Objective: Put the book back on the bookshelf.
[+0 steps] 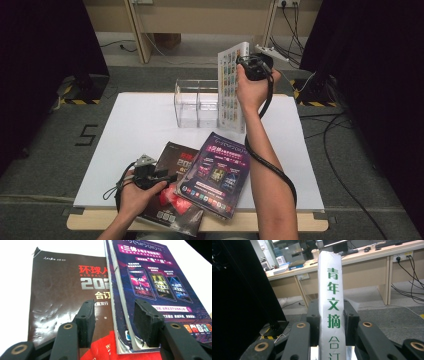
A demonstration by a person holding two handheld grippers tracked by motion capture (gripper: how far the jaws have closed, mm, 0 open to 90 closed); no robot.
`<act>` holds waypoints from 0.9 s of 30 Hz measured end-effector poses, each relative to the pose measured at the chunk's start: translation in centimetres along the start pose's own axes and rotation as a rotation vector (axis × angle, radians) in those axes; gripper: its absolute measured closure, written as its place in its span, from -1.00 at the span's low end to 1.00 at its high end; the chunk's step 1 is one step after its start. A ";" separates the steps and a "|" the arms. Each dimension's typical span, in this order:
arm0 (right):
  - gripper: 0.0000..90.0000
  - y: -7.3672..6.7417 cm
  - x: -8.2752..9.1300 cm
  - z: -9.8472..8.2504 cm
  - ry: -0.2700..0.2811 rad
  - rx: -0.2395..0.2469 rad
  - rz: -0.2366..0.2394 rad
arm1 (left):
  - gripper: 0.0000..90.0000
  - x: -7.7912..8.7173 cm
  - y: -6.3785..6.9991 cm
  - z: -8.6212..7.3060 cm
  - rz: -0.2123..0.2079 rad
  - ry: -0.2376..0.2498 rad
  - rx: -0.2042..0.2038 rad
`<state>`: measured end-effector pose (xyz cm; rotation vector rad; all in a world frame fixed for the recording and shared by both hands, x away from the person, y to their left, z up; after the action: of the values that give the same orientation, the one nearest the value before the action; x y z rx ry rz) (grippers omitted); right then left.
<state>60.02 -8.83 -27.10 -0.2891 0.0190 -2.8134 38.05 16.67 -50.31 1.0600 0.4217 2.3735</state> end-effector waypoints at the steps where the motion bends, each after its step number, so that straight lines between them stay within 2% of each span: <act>1: 0.63 0.1 -0.2 0.0 -0.001 -0.001 -0.002 | 0.14 0.0 0.0 0.0 0.001 -0.001 0.000; 7: 0.63 0.6 -1.5 -0.2 0.008 -0.006 -0.019 | 0.14 0.0 0.2 0.1 -0.009 0.001 0.003; 10: 0.63 0.8 -2.2 -0.4 0.008 0.008 -0.040 | 0.13 0.1 0.3 0.1 -0.013 0.003 0.003; 17: 0.63 1.1 -3.9 -2.3 -0.001 0.014 -0.052 | 0.13 -0.2 -0.1 -0.1 -0.009 -0.007 0.005; 21: 0.63 0.8 -3.9 -3.7 -0.004 0.031 -0.051 | 0.13 -0.3 -0.2 -0.2 -0.004 -0.010 0.005; 23: 0.63 0.7 -3.5 -3.6 0.000 0.058 -0.054 | 0.13 -0.4 -0.3 -0.2 -0.002 -0.011 0.006; 27: 0.62 0.7 -2.7 -3.8 0.004 0.068 -0.049 | 0.12 -0.4 -0.1 -0.3 -0.005 -0.014 0.002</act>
<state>61.99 -8.69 -31.44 -0.2719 -0.0844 -2.8563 38.06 16.55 -50.81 1.0746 0.4216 2.3608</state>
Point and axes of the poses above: each handheld gripper's, and its own axes: x roughly backward along the jaws, z roughly out of its top, y roughly to its right, the point moved 7 cm from there along -x, roughly forward along the jaws, and after that the axes turned 13 degrees about x, right-handed, at the moved point
